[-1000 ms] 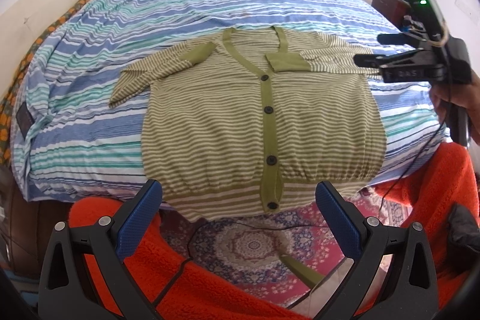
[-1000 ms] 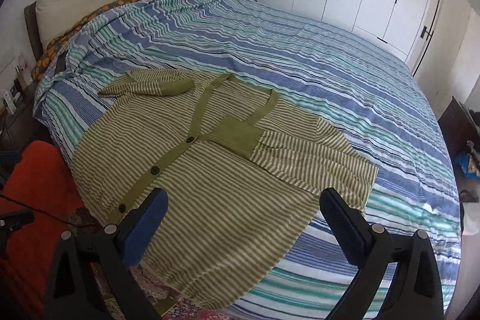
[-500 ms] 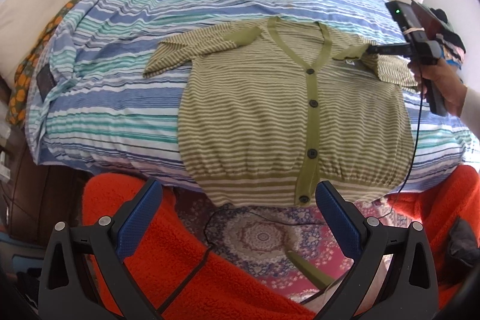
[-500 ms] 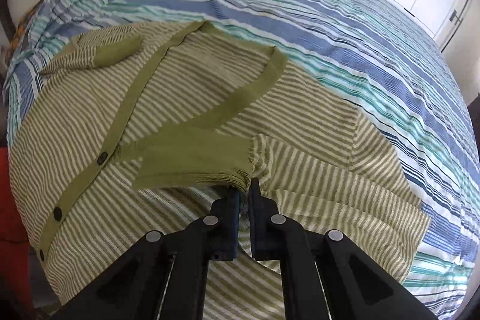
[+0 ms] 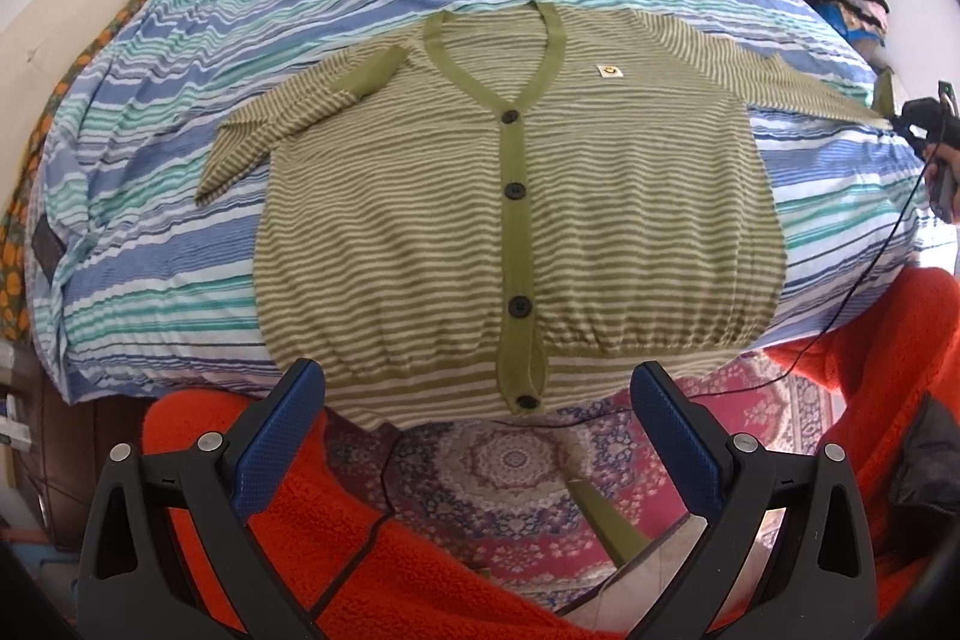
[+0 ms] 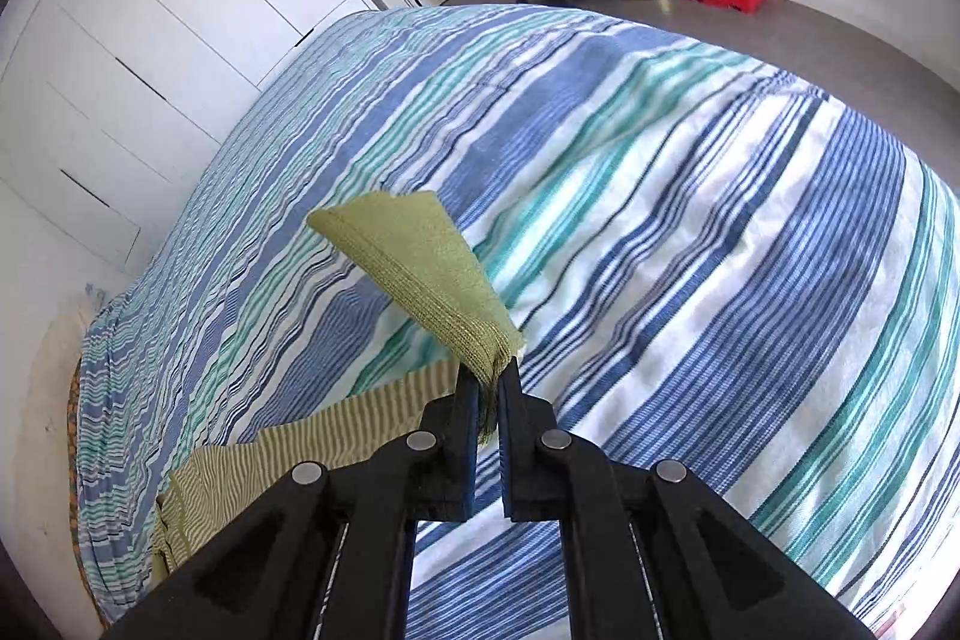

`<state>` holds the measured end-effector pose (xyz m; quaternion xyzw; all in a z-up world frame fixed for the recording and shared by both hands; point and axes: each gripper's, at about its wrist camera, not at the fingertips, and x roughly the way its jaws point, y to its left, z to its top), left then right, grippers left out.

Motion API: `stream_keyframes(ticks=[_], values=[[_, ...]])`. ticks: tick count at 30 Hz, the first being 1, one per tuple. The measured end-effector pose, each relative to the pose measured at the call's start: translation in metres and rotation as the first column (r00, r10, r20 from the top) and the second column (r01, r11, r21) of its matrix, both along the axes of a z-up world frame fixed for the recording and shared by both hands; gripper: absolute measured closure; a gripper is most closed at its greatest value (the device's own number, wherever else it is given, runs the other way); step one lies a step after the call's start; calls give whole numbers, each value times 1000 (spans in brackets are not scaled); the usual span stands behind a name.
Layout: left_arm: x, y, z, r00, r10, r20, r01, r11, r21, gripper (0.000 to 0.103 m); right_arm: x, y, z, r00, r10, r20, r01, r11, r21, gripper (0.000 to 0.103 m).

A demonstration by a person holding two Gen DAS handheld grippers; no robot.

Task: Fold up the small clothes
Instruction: 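Grasp the green sleeve cuff with the right gripper and lift it, then carry the held sleeve across the cardigan body and open the right gripper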

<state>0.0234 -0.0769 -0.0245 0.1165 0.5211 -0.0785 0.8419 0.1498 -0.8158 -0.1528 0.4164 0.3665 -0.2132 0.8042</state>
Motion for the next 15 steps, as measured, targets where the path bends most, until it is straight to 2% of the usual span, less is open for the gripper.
stream_keyframes(ticks=[3, 5, 8, 11, 12, 13, 14, 15], values=[[1, -13, 2, 1000, -20, 1, 20, 1000, 23, 1, -23, -7, -35, 998, -60, 19, 57, 991, 121, 89], [2, -19, 2, 1000, -29, -3, 29, 999, 35, 1, -35, -8, -41, 995, -70, 73, 58, 986, 155, 89], [4, -27, -1, 999, -39, -13, 39, 998, 47, 1, -38, -8, -41, 994, -38, 101, 20, 986, 167, 86], [4, -36, -2, 999, -50, -18, 51, 997, 59, 1, -36, -20, -40, 991, -38, 132, 14, 984, 178, 68], [4, -38, -2, 998, -55, -15, 55, 996, 63, 1, -35, -24, -40, 986, -57, 156, 26, 980, 197, 56], [3, -40, -1, 998, -58, -11, 59, 996, 68, 1, -34, -29, -41, 981, -80, 179, 39, 974, 224, 50], [3, -42, 0, 998, -60, -7, 60, 996, 73, 1, -35, -32, -43, 976, -106, 189, 57, 967, 248, 50], [2, -42, 0, 998, -60, -5, 60, 995, 76, 1, -32, -32, -44, 975, -131, 180, 80, 961, 264, 61]])
